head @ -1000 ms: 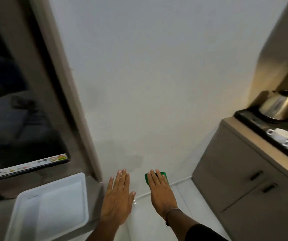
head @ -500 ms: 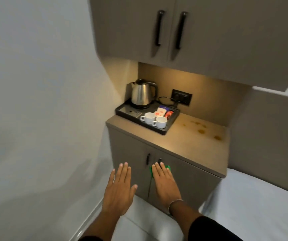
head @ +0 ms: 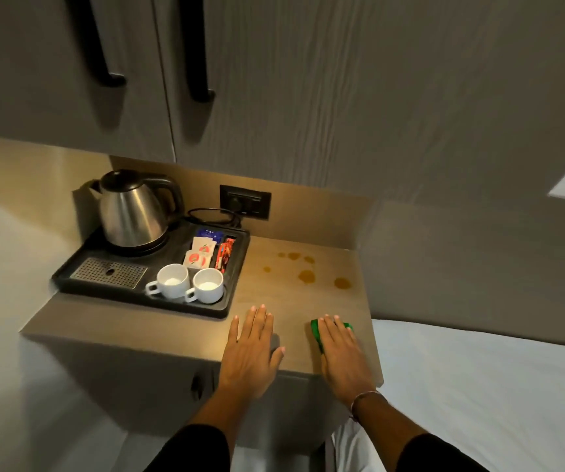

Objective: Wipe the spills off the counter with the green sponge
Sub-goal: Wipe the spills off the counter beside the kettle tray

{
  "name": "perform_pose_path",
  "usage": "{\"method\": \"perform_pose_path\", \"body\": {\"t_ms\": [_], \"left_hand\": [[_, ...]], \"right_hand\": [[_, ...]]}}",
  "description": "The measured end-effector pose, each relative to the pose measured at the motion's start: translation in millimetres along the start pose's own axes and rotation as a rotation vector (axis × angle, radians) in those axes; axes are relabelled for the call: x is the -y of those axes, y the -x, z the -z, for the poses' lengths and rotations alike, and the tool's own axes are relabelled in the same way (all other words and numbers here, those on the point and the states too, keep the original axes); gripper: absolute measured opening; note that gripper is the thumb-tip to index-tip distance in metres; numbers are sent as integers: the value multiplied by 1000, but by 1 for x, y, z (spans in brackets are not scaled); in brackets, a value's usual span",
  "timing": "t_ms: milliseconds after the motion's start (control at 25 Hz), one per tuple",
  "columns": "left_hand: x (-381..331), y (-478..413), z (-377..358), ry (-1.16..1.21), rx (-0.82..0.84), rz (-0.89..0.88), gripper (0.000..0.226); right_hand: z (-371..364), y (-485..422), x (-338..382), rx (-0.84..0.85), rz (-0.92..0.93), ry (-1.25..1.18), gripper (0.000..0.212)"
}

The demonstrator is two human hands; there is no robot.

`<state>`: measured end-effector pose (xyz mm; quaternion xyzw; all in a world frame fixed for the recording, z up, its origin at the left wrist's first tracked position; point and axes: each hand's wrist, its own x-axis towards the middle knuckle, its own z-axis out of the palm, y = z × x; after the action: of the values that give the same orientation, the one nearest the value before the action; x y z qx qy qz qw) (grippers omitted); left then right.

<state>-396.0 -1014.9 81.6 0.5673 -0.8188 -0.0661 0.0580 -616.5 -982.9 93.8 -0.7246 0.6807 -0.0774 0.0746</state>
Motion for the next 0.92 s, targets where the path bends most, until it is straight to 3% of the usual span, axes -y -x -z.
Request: {"method": "perform_pose_path", "body": {"t_ms": [240, 400, 640, 800, 920], "left_hand": [[14, -91, -19, 13, 78, -60, 77], [16, -102, -41, 50, 107, -65, 78], [20, -94, -49, 121, 28, -37, 75], [20, -95, -54, 133, -12, -41, 73], [22, -96, -60, 165, -36, -47, 72]], "right_hand": [[5, -64, -22, 74, -125, 24, 65], [-8, -70, -30, 140, -105, -59, 83], [-35, -74, -26, 11, -202, -145, 63], [-41, -50, -62, 27, -43, -148, 61], [-32, -66, -98, -39, -74, -171, 60]]}}
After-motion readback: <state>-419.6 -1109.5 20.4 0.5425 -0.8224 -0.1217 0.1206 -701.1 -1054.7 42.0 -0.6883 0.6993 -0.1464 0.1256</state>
